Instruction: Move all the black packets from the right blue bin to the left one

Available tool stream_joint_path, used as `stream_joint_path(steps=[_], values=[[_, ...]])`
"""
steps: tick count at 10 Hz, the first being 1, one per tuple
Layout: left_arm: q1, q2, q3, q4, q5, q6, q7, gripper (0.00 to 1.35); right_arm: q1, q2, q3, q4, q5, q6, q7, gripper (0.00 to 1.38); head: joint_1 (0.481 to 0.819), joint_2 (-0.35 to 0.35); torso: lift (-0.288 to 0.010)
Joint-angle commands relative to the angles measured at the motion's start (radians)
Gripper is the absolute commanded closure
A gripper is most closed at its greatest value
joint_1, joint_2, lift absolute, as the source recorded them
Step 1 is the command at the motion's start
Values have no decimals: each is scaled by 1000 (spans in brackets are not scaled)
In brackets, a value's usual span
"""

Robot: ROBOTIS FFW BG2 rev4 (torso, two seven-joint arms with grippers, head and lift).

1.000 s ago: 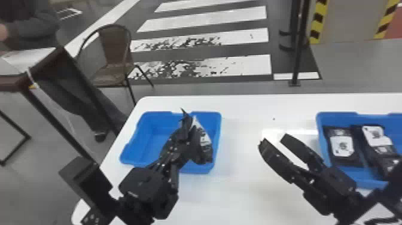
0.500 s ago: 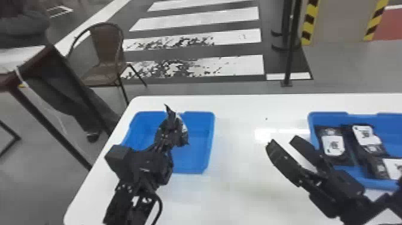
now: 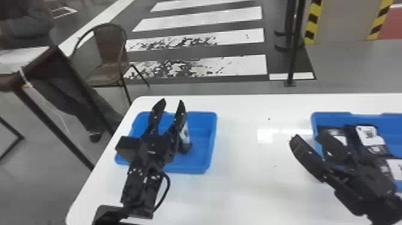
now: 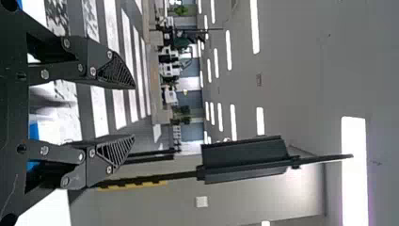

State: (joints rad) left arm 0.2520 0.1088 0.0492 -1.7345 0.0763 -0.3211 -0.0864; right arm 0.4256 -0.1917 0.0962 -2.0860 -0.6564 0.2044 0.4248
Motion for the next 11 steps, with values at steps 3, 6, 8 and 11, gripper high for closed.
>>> stream_joint_path(steps=[3,6,8,11], values=[[258,6,-11,-368,145,-30,-9,-2,-4,29,-218,-122,164,196,-3,199,695,157,-140],[528,-23,35,-711,223,198,-12,76,-6,47,-365,-247,278,417,-41,196,695,71,-140],[582,-29,39,-780,245,304,-49,99,-45,46,-411,-303,351,603,-70,196,695,-7,-140],[582,-35,48,-780,265,355,-89,108,-158,43,-403,-208,429,620,-95,202,695,-97,-140]])
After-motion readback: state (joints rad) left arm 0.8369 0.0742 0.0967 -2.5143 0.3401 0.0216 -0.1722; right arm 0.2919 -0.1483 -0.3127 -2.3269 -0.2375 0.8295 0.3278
